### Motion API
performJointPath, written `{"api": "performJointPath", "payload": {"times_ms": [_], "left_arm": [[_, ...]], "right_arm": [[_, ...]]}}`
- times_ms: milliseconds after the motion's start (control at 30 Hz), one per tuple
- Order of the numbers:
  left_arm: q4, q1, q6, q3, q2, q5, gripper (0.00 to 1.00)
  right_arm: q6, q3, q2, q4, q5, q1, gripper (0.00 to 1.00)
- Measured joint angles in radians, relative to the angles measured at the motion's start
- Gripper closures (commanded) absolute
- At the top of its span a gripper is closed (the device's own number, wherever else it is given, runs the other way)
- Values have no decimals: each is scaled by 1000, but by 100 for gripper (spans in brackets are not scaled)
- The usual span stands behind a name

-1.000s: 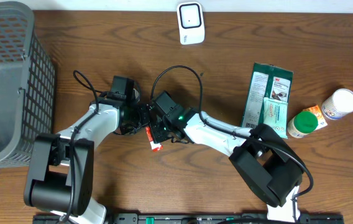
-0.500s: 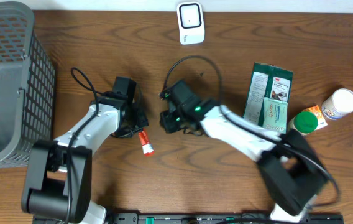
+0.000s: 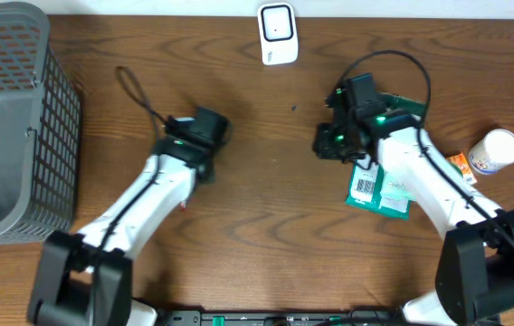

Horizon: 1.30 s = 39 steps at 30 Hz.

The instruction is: Scan the item barcode

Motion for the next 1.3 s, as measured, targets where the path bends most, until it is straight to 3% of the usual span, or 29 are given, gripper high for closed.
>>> {"api": "performJointPath", "payload": {"times_ms": [167,267,333,467,833,1000,1300], "left_arm": [[50,-73,-36,0,130,-29,93],[56,-103,-52,1,143,-29,93],[28,-101,-54,20,142,-19,92],[-32,-33,-60,114,140,55,92],[-67,270,-48,167,132,223,92],[42,275,-48,41,150,246,92],[182,272,-56,-3,189,406,92]], "right_arm": [[-23,0,0,-13,0,-27,75],[-36,0,0,-13,-1,-27,48],[-41,0,0,-12,-1,-23,38],[-46,0,0,3,-1,10,28],[28,0,7,160,-14,312,28],[78,0,65,231,78,424,27],[93,0,103,252,120,438,27]]}}
